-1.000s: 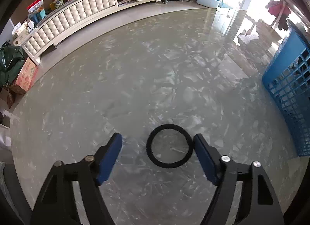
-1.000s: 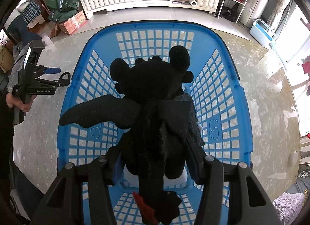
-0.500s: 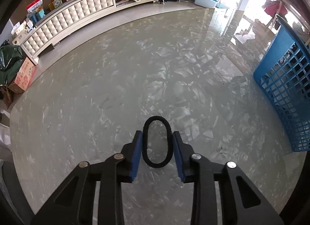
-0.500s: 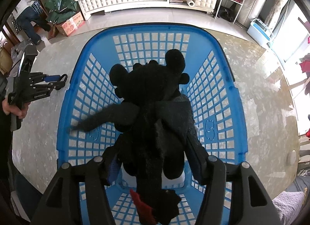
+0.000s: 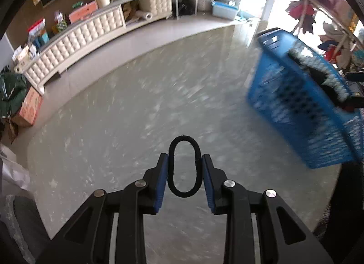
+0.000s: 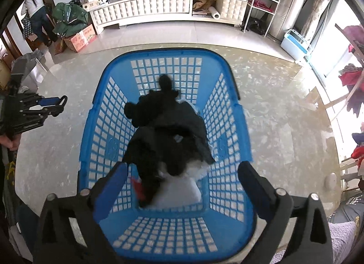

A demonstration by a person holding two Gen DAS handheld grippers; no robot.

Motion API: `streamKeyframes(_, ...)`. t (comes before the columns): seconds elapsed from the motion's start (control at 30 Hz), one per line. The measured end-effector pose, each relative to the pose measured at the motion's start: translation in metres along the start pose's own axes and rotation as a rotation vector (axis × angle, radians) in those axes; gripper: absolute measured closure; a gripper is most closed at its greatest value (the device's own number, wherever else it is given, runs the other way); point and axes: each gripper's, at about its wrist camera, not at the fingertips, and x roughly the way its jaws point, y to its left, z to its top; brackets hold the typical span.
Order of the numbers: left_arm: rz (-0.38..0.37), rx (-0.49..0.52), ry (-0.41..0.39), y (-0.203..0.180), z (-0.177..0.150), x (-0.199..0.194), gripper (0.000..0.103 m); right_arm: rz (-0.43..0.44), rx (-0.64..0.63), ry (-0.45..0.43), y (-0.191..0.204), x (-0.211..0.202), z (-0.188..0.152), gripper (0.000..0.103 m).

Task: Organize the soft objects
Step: 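Release the plush toy into the basket with the right gripper while the left gripper grasps the black ring, then carry the black ring with the left gripper into the basket and release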

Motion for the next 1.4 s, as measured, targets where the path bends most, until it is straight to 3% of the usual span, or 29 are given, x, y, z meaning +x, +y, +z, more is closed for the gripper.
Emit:
streamKeyframes(0.33,-0.045,0.095,-0.104,-0.084,0.004,-0.086,0.076,0.008,0.034,-0.023,-0.026,-0.031,-0.036,0.000)
streamKeyframes(0.6,-0.089,0.169,-0.139,-0.146,0.017,-0.120,0.076,0.026,0.055,-0.057,-0.036,-0.049,-0.047,0.000)
streamKeyframes(1.0,-0.159,0.241,-0.118,-0.222,0.038,-0.104,0.076,0.046,0.078,-0.092,-0.057,-0.054,-0.062,0.000)
streamKeyframes(1.4,-0.179,0.296,-0.012,-0.262,0.057,-0.044,0.076,0.071,0.120,-0.075,-0.087,-0.036,-0.069,0.000)
